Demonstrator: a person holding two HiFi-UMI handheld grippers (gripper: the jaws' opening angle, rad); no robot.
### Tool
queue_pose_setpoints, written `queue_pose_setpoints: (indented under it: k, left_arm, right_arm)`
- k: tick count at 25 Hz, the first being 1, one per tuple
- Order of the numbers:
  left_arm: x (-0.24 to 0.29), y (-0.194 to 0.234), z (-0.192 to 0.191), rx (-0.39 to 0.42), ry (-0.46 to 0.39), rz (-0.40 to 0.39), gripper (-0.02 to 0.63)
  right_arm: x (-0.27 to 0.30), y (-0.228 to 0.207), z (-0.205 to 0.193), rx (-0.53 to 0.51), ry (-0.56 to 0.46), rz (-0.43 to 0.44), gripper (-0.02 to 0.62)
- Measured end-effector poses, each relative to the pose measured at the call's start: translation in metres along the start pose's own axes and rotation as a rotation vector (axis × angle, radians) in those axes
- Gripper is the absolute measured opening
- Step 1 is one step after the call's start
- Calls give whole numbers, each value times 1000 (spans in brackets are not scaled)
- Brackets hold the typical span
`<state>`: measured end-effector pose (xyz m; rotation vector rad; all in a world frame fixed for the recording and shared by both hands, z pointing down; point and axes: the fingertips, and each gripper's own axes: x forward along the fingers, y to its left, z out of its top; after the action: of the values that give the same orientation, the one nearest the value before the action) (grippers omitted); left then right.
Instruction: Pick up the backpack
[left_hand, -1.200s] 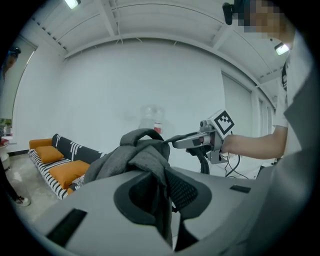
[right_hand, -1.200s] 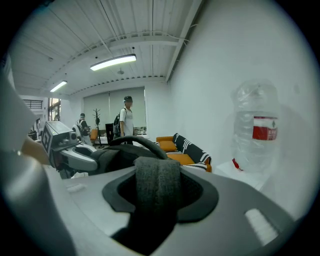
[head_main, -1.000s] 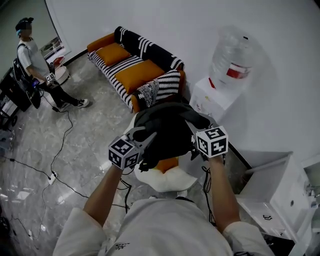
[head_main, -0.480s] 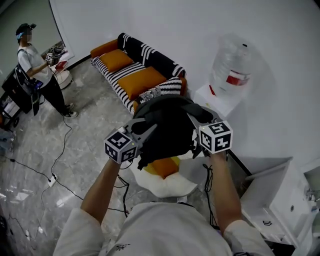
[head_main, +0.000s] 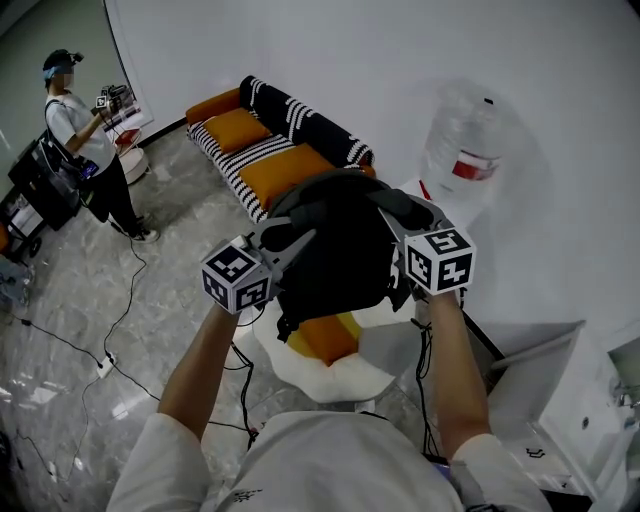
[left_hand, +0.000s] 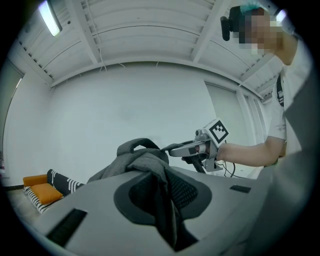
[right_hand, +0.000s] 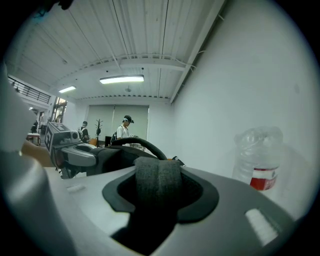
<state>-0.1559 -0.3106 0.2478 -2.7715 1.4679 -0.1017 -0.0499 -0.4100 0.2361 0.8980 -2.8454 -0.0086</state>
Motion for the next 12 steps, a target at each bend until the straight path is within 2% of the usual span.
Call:
queue_pose_setpoints:
  k: [12]
  left_arm:
    - [9, 10, 36, 26, -43, 4, 43]
  right_arm:
    - [4, -10, 30, 13, -42, -12, 172]
